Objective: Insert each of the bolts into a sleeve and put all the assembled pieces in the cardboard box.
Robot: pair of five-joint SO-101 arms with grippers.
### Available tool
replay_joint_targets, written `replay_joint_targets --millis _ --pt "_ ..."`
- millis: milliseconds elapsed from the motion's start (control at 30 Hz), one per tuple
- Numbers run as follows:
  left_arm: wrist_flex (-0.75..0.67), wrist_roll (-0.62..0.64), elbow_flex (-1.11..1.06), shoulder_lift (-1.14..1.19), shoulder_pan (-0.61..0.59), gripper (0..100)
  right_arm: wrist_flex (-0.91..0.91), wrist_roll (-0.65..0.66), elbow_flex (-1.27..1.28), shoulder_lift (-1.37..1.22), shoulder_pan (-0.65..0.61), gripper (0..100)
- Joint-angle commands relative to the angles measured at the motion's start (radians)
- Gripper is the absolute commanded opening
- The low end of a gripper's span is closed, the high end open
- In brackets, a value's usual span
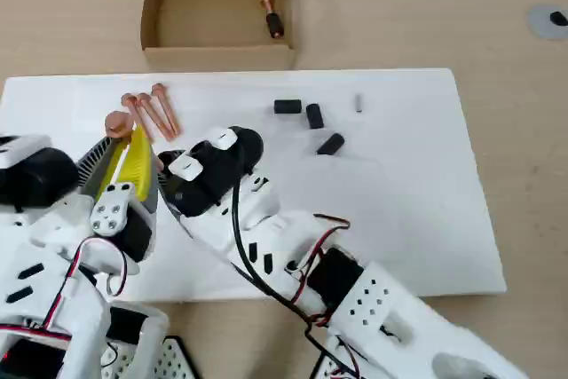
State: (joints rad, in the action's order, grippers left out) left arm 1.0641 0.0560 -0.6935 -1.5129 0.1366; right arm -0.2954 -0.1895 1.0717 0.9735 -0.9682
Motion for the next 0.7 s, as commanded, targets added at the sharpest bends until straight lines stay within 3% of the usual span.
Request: replay_joint_targets --millis 0,333,667 --pt "-0.014 0.009 0.052 0.007 0.005 1 0.031 -0.011 -0.064 0.039 0.018 0.9" --pt "-0.147 0.009 -0.064 0.002 0.003 1 0.031 -0.011 -0.067 0.051 0.016 0.9" --pt "-0.135 0.009 -0.072 0.008 0.008 1 0.025 -0.008 -0.053 0.104 0.016 0.9"
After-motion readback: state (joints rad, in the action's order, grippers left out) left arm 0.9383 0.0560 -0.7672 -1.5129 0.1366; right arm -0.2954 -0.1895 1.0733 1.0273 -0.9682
